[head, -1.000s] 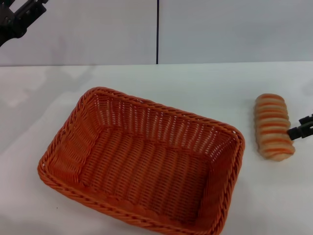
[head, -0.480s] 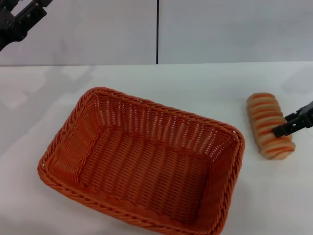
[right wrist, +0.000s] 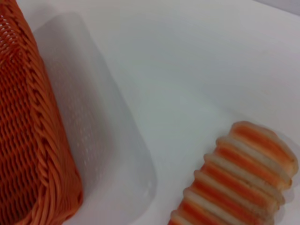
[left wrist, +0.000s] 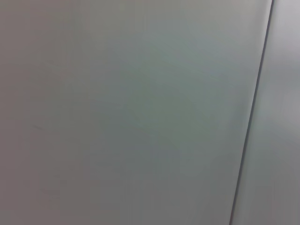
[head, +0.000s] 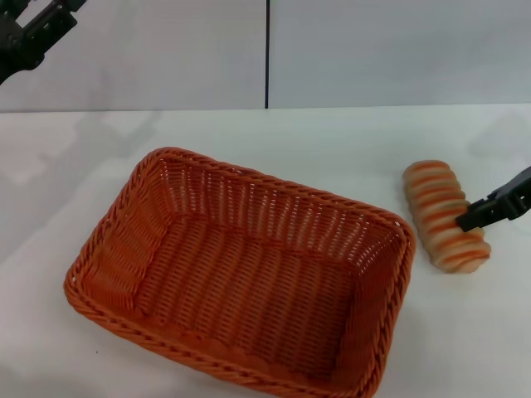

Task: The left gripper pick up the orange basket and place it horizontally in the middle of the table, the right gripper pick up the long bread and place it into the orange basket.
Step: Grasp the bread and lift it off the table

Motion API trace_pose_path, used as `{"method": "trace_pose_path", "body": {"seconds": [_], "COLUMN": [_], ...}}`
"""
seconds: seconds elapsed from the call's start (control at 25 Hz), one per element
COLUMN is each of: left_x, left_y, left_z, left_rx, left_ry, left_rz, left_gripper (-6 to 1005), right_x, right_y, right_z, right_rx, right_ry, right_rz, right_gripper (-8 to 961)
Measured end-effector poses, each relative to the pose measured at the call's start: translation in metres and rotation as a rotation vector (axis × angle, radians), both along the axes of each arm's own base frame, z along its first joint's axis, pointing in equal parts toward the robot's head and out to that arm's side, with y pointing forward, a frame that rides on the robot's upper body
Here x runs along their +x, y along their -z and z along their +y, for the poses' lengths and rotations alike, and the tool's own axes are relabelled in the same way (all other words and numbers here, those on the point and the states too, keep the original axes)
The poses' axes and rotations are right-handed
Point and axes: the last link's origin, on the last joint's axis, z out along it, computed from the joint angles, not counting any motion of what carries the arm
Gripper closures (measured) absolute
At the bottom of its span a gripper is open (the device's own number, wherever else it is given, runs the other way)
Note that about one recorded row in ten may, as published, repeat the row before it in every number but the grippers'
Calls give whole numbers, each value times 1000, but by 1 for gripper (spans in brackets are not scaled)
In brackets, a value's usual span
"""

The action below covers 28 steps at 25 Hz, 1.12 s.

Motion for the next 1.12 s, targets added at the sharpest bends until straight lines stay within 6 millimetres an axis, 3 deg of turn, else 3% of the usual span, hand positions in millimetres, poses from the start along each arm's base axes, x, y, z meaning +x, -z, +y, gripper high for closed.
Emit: {"method": "trace_pose_path", "body": {"seconds": [0.04, 0.2, 1.12], "left_x": [0, 1, 3], "left_y": [0, -1, -1], "left_z": [0, 1, -2], "left_rx": [0, 1, 0], "left_ry": [0, 3, 24], "left_rz": [0, 0, -8], "left_gripper": [185, 185, 184], "right_x": [0, -1, 1], "right_y": [1, 2, 8], "right_z": [0, 0, -9], "right_rx": [-2, -4, -19], "right_ry": [0, -2, 7], "right_rz": [-1, -1, 28], "right_gripper": [469, 674, 818]}}
